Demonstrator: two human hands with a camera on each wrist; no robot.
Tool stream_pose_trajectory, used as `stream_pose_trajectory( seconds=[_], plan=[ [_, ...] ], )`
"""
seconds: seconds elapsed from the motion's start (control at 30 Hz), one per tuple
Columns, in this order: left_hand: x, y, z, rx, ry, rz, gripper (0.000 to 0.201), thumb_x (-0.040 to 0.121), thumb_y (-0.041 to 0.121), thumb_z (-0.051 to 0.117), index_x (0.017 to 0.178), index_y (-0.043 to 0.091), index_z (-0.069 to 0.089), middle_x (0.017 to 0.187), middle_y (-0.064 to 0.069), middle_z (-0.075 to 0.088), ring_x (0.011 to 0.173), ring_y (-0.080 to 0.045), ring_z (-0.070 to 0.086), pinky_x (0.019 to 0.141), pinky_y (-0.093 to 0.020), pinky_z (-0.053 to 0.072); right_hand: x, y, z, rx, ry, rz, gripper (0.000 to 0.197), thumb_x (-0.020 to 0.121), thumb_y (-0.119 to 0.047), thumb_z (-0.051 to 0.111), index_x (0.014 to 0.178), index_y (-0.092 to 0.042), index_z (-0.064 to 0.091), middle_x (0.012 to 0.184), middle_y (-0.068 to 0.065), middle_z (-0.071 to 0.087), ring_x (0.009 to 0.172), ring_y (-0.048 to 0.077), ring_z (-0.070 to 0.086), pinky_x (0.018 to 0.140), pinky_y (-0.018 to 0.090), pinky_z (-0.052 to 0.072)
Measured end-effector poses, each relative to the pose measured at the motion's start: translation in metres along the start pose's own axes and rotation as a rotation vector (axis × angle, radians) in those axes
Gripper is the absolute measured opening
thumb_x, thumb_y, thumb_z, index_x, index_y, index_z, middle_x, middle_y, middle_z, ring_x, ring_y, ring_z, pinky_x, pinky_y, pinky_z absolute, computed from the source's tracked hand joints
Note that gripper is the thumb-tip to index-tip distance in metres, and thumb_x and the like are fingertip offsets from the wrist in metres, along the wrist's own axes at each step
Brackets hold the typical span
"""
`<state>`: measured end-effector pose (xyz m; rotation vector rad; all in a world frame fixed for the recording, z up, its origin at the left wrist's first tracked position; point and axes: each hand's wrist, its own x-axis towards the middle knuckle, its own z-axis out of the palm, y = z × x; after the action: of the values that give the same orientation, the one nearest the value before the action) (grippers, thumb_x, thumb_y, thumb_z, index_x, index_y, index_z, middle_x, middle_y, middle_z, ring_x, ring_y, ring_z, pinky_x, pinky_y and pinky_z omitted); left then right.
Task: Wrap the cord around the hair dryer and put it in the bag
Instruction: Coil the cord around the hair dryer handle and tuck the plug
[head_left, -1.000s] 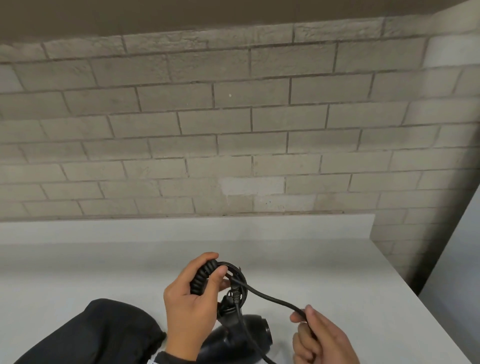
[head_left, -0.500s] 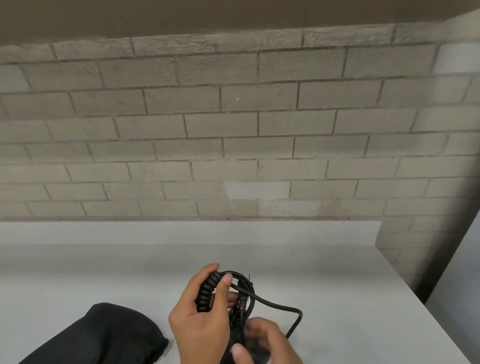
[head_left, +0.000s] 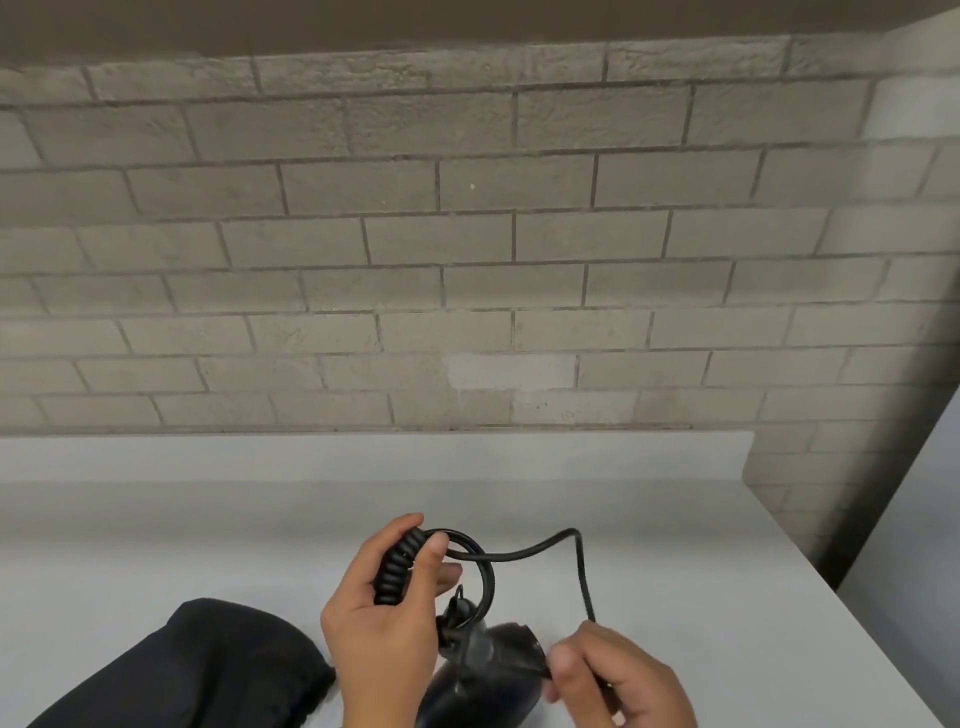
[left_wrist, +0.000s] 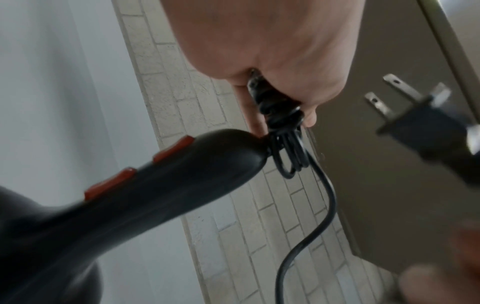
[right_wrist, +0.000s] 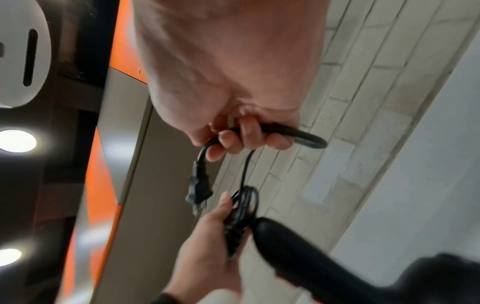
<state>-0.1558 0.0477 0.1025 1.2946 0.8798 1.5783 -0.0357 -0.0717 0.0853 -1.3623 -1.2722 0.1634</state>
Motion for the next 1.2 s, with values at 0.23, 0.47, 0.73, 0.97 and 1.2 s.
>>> stream_pose_trajectory(
  seconds=[0.23,0.47,0.73,0.97,1.2],
  plan=[
    [-0.009,0.002,0.003,-0.054,-0.066,-0.078,0.027,0.068,0.018,0.077,0.095,0.016,0.075,0.068,-0.009,0.073,0.061,-0.025,0.073,0.061,-0.02,0.059,-0.012,0.046,-0.027,-0.397,-0.035,-0.162,0.02,0.081,-0.041,0.066,0.066,-0.033,0.056,0.067,-0.019,0.049,0.07,-0.004,0.051,0.07,0.013,0.042],
    [-0.014,0.005,0.009,0.002,-0.135,-0.079,0.023,0.069,0.014,0.081,0.09,0.022,0.077,0.069,-0.005,0.072,0.059,-0.021,0.072,0.063,-0.024,0.06,-0.005,0.015,-0.008,-0.294,0.34,-0.186,0.03,0.076,-0.053,0.067,0.095,-0.032,0.059,0.104,0.0,0.055,0.103,0.001,0.053,0.089,0.009,0.04],
    [-0.013,0.006,0.002,0.047,-0.191,-0.021,0.025,0.068,0.026,0.079,0.092,0.027,0.076,0.075,0.003,0.074,0.064,-0.019,0.074,0.066,-0.023,0.059,0.015,0.005,-0.022,-0.473,-0.141,-0.256,0.009,0.091,-0.044,0.051,0.097,-0.04,0.055,0.083,-0.018,0.052,0.065,-0.003,0.051,0.056,0.007,0.042],
    [-0.016,0.009,-0.001,0.012,-0.311,0.038,0.022,0.072,0.028,0.082,0.094,0.03,0.078,0.077,-0.002,0.075,0.063,-0.022,0.074,0.064,-0.024,0.059,0.055,-0.028,-0.047,-0.475,-0.217,-0.415,0.011,0.095,-0.033,0.054,0.097,-0.027,0.063,0.086,-0.01,0.053,0.063,0.012,0.053,0.053,0.028,0.048],
    [-0.007,0.01,-0.009,0.025,-0.508,0.164,0.046,0.05,0.046,0.093,0.091,0.033,0.077,0.079,-0.002,0.076,0.063,-0.017,0.073,0.063,-0.019,0.056,0.086,-0.038,-0.035,-0.119,-0.265,-0.24,0.007,0.091,-0.028,0.067,0.092,-0.024,0.072,0.082,-0.012,0.056,0.066,0.005,0.054,0.064,0.009,0.037]
  ],
)
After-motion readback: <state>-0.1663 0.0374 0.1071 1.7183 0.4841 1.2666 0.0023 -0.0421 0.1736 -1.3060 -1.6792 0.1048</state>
